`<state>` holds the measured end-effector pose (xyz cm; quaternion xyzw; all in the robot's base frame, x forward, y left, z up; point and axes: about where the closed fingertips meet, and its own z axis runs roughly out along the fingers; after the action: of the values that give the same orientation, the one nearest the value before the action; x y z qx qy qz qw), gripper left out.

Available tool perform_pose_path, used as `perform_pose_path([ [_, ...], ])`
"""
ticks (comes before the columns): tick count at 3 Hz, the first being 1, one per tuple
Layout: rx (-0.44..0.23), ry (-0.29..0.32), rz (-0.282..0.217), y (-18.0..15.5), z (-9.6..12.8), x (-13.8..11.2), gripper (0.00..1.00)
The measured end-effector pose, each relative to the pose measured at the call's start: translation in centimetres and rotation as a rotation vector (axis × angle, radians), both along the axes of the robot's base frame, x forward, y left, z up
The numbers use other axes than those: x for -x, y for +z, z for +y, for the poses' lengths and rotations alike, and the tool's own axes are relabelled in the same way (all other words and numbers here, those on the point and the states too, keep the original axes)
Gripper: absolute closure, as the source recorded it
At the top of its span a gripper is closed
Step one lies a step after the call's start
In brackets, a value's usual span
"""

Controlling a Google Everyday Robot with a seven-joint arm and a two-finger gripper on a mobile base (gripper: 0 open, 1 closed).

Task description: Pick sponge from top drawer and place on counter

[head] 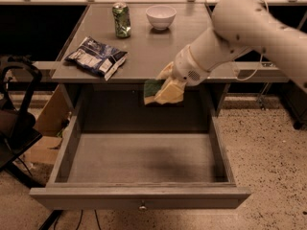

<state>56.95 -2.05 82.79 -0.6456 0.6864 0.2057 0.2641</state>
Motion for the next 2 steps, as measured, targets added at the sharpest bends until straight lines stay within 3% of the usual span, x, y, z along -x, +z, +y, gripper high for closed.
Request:
perform_pose_path([
  [1, 0.058, -0.064, -0.055, 7.3, -2.9, 1.3, 1.0],
  [2, 0.065, -0.155, -0.085, 10.3, -3.1, -2.6, 1.0],
])
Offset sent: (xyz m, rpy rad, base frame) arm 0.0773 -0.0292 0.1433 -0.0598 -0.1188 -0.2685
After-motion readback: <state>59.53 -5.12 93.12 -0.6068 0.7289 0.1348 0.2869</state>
